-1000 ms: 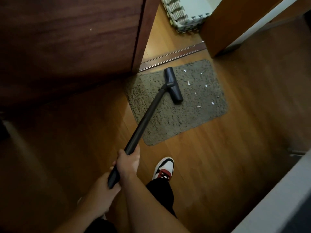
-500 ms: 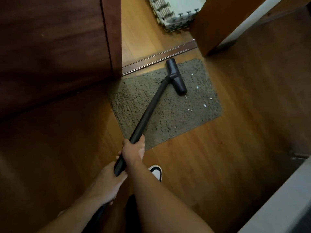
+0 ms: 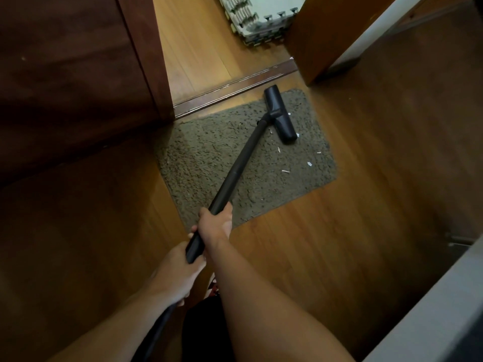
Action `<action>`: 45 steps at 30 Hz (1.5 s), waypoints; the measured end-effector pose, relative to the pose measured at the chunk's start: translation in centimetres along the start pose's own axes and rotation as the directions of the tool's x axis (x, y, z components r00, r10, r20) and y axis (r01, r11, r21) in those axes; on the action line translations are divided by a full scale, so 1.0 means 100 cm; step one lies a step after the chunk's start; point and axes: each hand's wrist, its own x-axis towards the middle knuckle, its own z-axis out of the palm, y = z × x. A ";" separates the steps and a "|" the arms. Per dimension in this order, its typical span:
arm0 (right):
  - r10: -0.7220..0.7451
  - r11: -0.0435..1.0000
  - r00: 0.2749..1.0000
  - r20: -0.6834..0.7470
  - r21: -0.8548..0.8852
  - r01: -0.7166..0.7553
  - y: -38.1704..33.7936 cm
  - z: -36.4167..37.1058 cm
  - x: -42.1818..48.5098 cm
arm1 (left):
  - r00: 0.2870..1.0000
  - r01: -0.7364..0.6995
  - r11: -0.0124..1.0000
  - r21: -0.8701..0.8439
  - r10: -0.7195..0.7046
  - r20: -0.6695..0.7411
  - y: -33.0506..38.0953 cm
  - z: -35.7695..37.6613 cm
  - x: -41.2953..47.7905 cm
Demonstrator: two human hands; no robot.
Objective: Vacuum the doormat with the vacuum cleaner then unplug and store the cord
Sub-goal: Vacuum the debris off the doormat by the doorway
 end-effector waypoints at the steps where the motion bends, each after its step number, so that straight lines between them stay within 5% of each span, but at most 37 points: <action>1: -0.002 1.000 1.000 -0.002 -0.002 0.002 0.001 0.000 -0.001 | 1.000 -0.003 1.000 -0.004 0.003 0.005 -0.001 0.000 -0.002; 29: 0.096 0.991 0.995 0.028 0.091 -0.098 0.121 0.091 -0.145 | 0.994 0.083 0.991 0.109 -0.089 0.057 -0.150 -0.074 -0.116; 45: 0.067 0.979 0.998 0.011 0.193 -0.068 0.080 0.024 -0.092 | 0.997 0.069 0.947 0.315 -0.059 -0.043 -0.069 -0.017 -0.089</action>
